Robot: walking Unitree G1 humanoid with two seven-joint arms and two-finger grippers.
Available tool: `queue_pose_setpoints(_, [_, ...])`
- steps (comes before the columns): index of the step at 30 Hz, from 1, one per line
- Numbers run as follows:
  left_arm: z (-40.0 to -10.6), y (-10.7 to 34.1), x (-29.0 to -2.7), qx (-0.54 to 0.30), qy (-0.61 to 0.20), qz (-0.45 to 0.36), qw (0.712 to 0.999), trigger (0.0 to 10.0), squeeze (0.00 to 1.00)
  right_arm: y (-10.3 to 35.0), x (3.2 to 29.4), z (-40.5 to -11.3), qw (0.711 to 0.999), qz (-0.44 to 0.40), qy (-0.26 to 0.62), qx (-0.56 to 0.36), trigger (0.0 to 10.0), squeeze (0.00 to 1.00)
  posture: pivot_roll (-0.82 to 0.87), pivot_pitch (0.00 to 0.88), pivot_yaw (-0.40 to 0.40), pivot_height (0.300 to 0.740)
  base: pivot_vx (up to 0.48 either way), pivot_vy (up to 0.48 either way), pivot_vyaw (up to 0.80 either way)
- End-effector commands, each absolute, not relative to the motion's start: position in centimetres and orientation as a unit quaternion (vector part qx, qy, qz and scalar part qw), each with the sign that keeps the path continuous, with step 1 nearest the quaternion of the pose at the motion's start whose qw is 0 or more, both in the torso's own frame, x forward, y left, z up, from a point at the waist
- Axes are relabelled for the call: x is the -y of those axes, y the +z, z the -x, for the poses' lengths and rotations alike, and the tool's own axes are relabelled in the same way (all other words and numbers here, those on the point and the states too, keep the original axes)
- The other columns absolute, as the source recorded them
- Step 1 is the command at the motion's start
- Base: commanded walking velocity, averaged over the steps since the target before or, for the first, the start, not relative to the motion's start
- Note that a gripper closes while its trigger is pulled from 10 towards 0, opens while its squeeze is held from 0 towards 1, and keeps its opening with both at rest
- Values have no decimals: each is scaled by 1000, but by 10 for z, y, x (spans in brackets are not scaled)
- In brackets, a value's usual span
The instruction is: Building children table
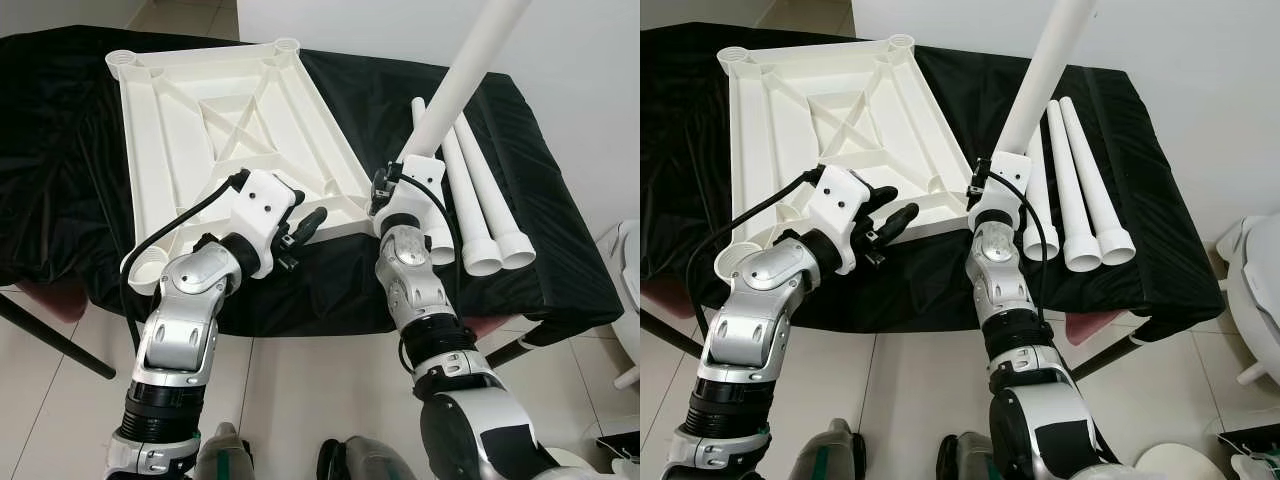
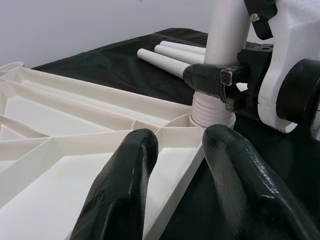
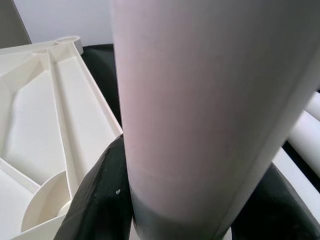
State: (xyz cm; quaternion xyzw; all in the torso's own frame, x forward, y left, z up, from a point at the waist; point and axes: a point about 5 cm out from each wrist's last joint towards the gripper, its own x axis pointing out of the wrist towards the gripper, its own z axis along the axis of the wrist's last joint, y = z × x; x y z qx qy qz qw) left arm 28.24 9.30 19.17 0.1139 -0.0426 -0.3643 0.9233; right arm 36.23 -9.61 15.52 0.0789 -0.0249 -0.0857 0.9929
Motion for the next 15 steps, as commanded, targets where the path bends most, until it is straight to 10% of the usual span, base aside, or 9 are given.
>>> queue_pose_setpoints(1, [-284,195,-99,56,-295,-119,947,10000,0,138,98,-360,991,-82,-104,-21,10000,0,74,45,-67,740,0,0,0])
queue_pose_setpoints(15, [-284,194,-96,56,-297,-117,946,10000,0,143,104,-373,988,-69,-122,-66,10000,0,76,40,-74,740,0,0,0])
